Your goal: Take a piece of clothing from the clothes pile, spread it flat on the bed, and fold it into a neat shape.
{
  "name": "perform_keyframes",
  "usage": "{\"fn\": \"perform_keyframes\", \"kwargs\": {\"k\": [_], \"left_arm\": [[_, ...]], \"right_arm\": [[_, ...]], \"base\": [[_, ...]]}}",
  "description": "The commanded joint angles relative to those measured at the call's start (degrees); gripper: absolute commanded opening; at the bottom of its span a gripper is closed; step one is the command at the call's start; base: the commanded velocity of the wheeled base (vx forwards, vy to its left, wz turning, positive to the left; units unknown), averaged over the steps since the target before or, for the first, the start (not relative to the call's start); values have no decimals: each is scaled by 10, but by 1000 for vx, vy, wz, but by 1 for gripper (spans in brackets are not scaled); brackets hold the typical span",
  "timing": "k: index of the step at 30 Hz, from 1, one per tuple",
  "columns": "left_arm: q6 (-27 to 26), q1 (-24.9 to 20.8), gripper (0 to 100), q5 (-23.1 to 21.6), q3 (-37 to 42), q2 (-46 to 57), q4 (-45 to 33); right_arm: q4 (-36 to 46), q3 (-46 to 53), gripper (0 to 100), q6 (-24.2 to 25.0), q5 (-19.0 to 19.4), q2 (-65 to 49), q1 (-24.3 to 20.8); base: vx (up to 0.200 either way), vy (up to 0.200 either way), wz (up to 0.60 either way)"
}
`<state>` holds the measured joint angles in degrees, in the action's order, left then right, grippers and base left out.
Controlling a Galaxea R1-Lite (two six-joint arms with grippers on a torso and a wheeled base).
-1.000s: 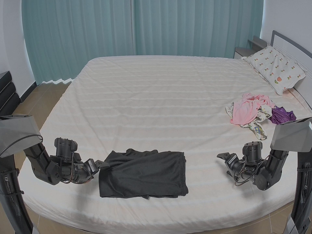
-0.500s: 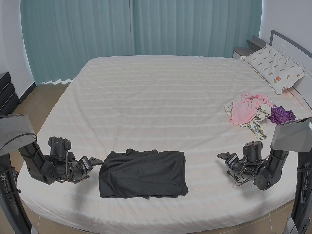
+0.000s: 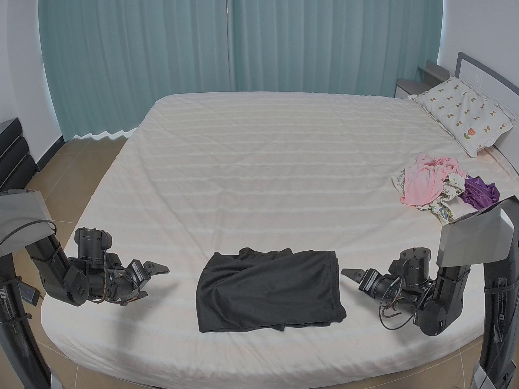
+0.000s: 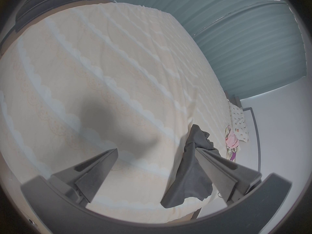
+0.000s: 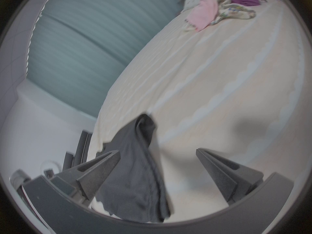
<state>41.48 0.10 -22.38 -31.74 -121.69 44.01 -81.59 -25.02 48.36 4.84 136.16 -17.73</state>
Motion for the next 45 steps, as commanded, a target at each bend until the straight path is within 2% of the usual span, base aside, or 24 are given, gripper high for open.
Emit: {"fn": "perform_keyframes", "kwargs": {"k": [1, 3, 4, 16, 17, 24, 37, 38, 45], "left_arm": [[2, 3, 100, -16, 3, -1, 0], [2, 3, 100, -16, 3, -1, 0], [2, 3, 100, -16, 3, -1, 0], [3, 4, 100, -16, 2, -2, 0], [3, 4, 100, -16, 2, -2, 0], [3, 4, 100, -16, 2, -2, 0], [3, 4, 100, -17, 2, -2, 0], [3, 4, 100, -16, 1, -2, 0], [4, 4, 100, -16, 2, -2, 0]], "right_arm": [[-13, 60, 100, -42, 82, 7, -28], [-16, 81, 100, -69, 132, -7, -34], [-17, 82, 100, -79, 140, -9, -34], [-9, 73, 100, -106, 140, 10, -48], [-9, 73, 0, -106, 141, 10, -48], [12, 110, 0, -168, 140, 0, -38], [6, 146, 0, -177, 140, -13, -22], [6, 148, 100, -178, 140, -13, -22], [4, 156, 100, -206, 140, -17, -11]], "base": [[0, 0, 0], [0, 0, 0], [0, 0, 0], [0, 0, 0], [0, 0, 0], [0, 0, 0], [0, 0, 0], [0, 0, 0], [0, 0, 0]]}}
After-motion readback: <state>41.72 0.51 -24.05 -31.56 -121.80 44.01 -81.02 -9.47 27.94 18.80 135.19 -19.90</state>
